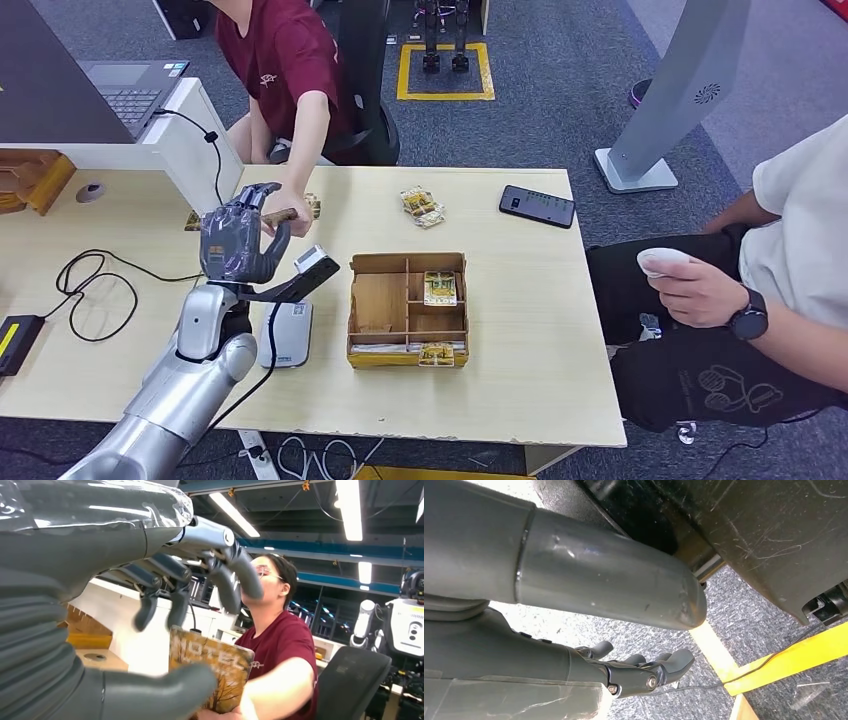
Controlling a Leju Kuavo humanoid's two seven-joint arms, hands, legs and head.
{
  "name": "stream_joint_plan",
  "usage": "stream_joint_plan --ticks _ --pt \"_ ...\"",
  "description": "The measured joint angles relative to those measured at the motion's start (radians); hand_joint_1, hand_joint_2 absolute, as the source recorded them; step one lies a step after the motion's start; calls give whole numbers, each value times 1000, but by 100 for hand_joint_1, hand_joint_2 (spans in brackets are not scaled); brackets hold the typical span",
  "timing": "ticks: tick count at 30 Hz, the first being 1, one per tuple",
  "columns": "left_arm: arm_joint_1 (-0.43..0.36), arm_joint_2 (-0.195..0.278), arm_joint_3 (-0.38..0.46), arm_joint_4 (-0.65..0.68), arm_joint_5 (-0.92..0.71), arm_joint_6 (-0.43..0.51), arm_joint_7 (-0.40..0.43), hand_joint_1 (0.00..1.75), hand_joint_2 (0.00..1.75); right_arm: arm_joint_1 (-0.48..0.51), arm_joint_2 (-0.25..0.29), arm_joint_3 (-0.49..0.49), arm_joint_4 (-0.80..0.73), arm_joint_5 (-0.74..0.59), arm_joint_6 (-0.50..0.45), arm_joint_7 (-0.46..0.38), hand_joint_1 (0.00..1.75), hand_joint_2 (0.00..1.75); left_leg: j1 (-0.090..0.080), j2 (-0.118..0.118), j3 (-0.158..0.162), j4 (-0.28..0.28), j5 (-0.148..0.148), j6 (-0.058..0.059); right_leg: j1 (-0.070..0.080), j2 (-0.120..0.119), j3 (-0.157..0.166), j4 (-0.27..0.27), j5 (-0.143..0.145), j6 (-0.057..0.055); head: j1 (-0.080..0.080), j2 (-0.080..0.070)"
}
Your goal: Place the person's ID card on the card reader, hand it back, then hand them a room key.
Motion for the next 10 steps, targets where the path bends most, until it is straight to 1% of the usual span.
stream_joint_plan --ticks 10 --pt "2 8 26 24 -9 38 7 0 175 0 0 0 0 -1 -4 -3 0 0 0 0 0 0 0 0 0 0 0 0 0 0 0 0"
